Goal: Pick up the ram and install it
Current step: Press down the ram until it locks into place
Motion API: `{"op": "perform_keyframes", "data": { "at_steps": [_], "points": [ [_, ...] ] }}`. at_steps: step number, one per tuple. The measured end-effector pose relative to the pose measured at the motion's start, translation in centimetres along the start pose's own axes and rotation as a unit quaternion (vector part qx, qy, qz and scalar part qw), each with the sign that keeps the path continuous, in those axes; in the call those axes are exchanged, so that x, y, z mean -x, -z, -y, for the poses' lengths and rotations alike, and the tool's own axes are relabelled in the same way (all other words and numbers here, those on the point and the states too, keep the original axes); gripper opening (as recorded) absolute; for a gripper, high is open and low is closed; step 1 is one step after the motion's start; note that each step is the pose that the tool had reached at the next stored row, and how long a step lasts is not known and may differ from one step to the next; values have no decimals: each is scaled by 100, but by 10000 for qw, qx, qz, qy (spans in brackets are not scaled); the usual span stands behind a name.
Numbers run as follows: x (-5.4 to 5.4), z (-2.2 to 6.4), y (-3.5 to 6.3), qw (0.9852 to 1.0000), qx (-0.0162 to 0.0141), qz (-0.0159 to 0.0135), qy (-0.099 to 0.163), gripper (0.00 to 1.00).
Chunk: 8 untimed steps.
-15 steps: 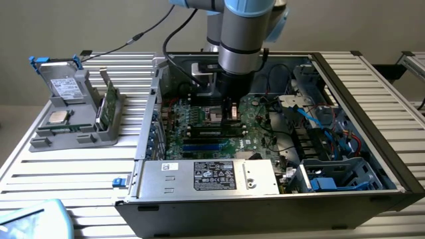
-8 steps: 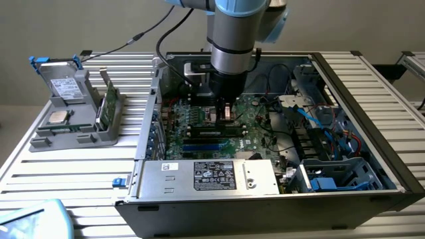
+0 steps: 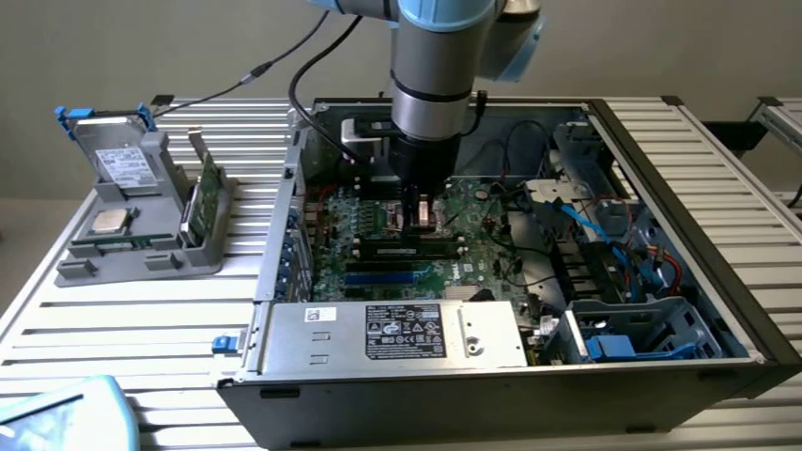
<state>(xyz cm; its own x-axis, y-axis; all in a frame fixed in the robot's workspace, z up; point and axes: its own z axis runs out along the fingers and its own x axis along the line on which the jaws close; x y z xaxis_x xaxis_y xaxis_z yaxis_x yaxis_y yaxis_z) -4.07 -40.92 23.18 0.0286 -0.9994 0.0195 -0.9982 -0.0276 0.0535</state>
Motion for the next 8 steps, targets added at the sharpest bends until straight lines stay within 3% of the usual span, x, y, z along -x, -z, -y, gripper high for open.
{"op": "perform_keyframes", "data": {
  "at_steps": [8],
  "points": [
    [0,-6,-11,10000,0,-1,0,11]
  ]
}}
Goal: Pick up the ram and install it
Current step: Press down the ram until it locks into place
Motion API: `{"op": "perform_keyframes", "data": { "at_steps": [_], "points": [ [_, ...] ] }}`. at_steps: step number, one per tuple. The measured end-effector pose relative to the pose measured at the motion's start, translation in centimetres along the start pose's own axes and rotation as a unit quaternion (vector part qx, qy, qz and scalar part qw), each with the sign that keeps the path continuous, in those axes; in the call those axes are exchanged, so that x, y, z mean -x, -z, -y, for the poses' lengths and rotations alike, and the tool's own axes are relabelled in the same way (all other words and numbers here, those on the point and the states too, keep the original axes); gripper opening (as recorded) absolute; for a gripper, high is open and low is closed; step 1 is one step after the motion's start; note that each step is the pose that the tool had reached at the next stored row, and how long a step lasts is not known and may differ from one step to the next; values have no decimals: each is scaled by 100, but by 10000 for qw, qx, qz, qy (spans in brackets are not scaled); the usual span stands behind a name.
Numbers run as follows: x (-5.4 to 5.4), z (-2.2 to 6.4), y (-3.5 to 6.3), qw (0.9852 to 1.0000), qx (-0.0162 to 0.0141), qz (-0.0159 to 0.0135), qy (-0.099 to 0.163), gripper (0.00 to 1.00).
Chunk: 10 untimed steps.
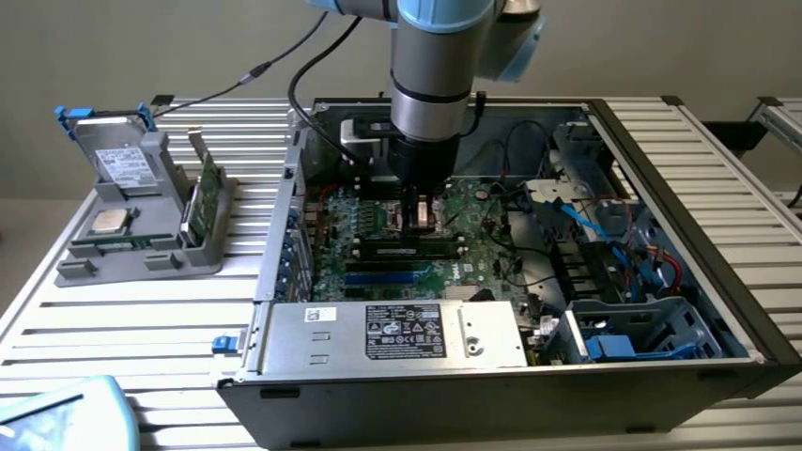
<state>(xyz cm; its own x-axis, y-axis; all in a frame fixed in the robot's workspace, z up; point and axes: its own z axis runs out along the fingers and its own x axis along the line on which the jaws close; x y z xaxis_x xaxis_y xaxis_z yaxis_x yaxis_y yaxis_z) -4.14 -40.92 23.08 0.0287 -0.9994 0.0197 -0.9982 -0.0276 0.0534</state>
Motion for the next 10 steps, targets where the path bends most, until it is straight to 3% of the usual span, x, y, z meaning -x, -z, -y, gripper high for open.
{"op": "perform_keyframes", "data": {
  "at_steps": [10],
  "points": [
    [0,-3,-34,10000,1,-1,0,11]
  ]
}}
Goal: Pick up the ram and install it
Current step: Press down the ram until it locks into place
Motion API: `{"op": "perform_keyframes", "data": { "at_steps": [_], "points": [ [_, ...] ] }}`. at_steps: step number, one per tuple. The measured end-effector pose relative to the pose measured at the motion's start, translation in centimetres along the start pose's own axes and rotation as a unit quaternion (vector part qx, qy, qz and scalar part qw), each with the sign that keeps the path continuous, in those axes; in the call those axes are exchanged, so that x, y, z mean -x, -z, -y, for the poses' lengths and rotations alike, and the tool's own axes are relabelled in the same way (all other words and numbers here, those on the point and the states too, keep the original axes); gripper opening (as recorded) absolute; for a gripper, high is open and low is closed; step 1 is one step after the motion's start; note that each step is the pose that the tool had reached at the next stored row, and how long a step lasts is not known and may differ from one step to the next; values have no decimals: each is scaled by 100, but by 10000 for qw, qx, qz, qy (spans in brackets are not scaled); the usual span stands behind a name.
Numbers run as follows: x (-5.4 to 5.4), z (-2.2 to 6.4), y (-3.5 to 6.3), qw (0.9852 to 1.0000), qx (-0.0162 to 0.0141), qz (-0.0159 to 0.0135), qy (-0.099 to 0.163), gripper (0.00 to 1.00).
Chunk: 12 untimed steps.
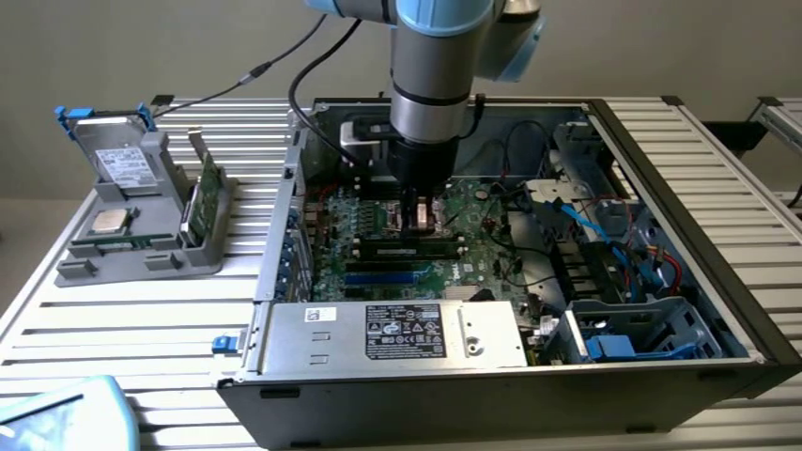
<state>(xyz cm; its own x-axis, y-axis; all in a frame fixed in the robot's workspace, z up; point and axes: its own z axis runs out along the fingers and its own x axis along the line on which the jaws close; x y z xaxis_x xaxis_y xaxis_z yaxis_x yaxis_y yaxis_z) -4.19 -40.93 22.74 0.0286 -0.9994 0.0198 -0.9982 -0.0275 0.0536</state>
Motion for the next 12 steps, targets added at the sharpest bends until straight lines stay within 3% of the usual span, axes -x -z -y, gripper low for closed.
{"op": "perform_keyframes", "data": {
  "at_steps": [12],
  "points": [
    [1,-3,-14,10000,-3,3,0,11]
  ]
}}
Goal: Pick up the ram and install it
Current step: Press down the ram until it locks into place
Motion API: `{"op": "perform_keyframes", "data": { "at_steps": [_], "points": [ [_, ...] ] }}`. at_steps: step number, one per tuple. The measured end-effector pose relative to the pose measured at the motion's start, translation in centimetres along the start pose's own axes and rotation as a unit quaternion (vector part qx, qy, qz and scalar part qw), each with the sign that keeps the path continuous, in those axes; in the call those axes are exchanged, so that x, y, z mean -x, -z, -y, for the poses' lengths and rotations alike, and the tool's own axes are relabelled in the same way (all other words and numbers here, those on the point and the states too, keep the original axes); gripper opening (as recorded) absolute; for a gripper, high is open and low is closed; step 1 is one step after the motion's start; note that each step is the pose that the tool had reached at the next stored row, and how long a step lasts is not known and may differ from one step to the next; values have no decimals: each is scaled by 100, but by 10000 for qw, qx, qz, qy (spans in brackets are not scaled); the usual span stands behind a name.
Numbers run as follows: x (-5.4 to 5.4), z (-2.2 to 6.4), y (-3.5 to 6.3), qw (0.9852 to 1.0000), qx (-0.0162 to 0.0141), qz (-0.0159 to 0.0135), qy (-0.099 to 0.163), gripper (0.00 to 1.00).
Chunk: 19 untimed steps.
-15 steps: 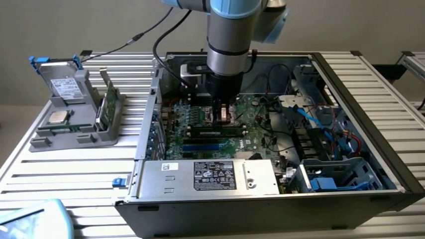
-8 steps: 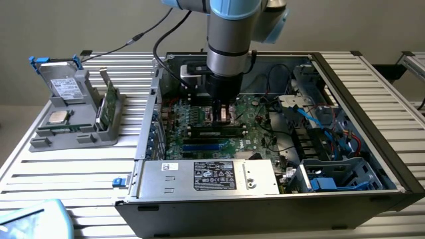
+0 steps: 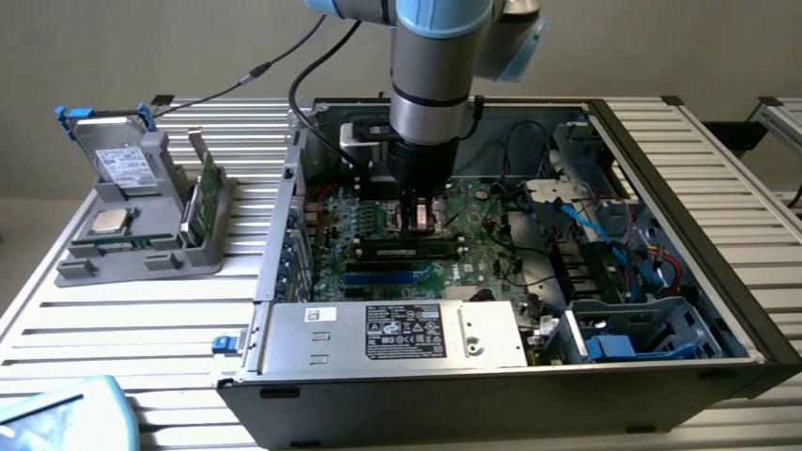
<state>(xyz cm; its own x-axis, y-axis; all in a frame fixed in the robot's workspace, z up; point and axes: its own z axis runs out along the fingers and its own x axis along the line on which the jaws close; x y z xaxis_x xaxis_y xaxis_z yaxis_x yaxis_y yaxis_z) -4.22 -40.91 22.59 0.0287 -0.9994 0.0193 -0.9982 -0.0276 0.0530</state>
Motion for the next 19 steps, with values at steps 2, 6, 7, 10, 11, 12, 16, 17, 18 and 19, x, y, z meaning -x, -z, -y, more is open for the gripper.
{"op": "perform_keyframes", "data": {
  "at_steps": [2,6,7,10,11,12,16,17,18,19],
  "points": [
    [0,-6,1,10000,2,-1,0,11],
    [-1,-27,-6,10000,3,-7,0,11],
    [0,-30,-9,10000,3,-8,0,11],
    [1,-37,-14,10000,2,-8,0,11],
    [1,-38,-14,10000,2,-8,0,11],
    [1,-39,-5,10000,1,-4,0,11],
    [-1,-45,100,10000,1,-6,-1,11],
    [-2,-47,136,10000,2,-7,-1,11],
    [-3,-47,166,10000,2,-7,0,11],
    [-4,-42,186,10000,2,-7,0,11]
  ]
}}
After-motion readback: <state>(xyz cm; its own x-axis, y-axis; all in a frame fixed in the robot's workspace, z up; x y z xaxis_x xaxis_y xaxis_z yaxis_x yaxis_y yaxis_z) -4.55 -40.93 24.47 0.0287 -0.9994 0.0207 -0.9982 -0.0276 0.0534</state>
